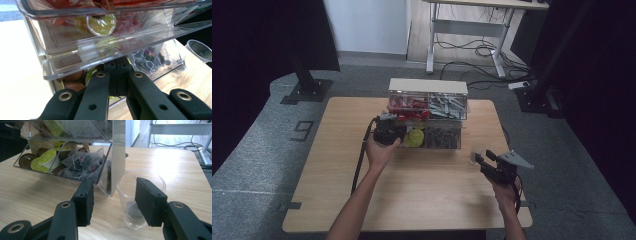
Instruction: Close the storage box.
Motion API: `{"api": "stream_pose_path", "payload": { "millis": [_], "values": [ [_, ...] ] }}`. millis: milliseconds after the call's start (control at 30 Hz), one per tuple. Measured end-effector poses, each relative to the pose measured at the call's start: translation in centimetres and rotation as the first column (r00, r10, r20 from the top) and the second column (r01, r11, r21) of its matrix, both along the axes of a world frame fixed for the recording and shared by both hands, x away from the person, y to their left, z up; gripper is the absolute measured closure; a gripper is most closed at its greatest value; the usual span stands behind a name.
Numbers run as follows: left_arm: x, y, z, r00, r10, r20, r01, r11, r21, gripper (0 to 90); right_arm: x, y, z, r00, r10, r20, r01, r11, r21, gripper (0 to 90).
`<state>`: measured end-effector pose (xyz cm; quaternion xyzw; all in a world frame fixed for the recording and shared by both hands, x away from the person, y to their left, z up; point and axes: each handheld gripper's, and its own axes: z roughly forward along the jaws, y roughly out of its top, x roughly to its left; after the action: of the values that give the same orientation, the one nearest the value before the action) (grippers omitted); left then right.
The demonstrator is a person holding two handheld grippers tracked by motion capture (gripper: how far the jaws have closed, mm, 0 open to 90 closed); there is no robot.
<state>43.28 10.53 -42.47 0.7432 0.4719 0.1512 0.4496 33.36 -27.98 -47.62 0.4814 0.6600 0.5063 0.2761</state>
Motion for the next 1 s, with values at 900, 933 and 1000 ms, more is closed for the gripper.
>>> {"api": "stream_pose_path", "payload": {
  "millis": [900, 933, 1000],
  "values": [
    [-1.1, 0.2, -1.0, 0.9997, 0.023, 0.0, -0.023, 0.9997, -0.005, 90.0, 0.6, -0.1, -1.5, 0.9983, 0.053, -0.023, -0.053, 0.999, 0.014, 49.0],
    [-1.2, 0.3, -1.1, 0.9997, 0.024, 0.0, -0.024, 0.9997, -0.003, 90.0, 0.7, -0.2, -1.5, 0.9984, 0.053, -0.02, -0.053, 0.999, 0.013, 49.0],
    [-1.2, 0.3, -1.2, 0.9996, 0.03, -0.002, -0.03, 0.9996, -0.003, 90.0, 0.6, -0.3, -1.4, 0.9986, 0.05, -0.016, -0.049, 0.999, 0.021, 49.2]
  ]
}}
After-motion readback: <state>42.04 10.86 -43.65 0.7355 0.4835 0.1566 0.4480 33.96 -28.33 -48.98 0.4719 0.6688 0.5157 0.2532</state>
